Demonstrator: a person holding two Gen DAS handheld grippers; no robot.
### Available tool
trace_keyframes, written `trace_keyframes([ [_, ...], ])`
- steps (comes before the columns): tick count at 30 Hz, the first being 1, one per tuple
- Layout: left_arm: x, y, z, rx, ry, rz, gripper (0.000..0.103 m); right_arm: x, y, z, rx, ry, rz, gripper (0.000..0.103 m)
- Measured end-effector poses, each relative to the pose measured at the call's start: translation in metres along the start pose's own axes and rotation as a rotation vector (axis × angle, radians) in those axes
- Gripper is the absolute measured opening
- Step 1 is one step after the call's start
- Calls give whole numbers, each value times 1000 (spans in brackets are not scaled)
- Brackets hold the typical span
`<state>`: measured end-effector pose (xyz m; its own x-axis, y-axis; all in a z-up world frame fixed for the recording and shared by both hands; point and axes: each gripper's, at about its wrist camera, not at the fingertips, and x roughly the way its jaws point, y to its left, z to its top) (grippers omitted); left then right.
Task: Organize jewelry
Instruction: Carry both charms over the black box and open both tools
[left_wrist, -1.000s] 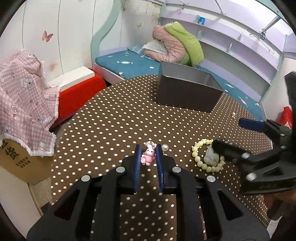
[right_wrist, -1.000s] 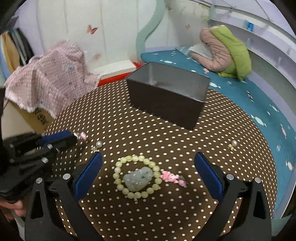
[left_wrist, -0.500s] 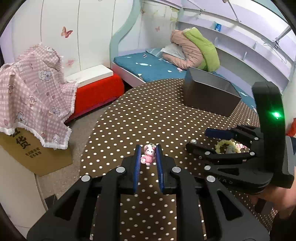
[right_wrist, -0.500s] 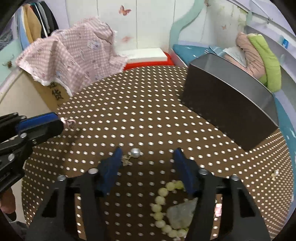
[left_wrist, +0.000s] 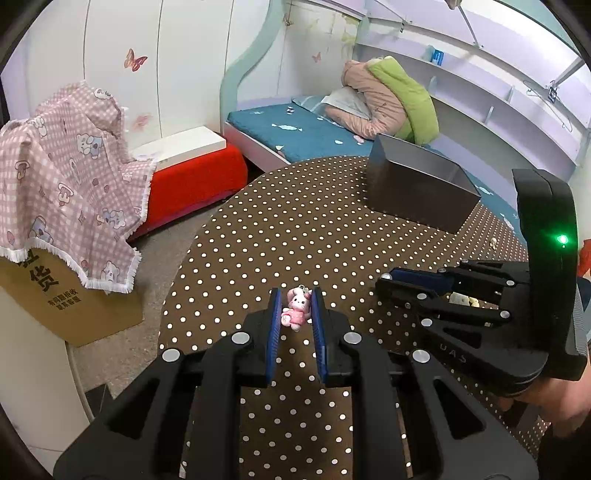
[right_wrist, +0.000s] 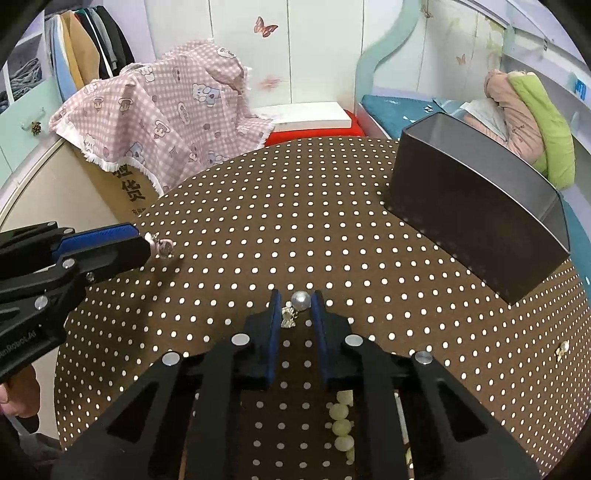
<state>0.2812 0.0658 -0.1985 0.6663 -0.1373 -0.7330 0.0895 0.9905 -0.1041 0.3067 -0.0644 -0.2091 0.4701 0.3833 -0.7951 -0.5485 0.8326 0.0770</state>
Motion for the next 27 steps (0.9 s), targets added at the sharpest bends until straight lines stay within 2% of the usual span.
trace_keyframes([
  [7, -3, -12, -5, -1, 0, -6, 16, 6, 7, 7, -33, 10, -50, 15],
  [11, -3, -12, -5, 0, -2, -5, 16, 3, 6, 2, -36, 12, -45, 10],
  [19, -9, -20, 2, 13, -22, -25, 16, -31, -20, -5, 68, -59, 26, 10],
  [27, -25, -43, 42, 73, -97, -66, 16, -89, -54, 20, 120, -184, 25, 10],
])
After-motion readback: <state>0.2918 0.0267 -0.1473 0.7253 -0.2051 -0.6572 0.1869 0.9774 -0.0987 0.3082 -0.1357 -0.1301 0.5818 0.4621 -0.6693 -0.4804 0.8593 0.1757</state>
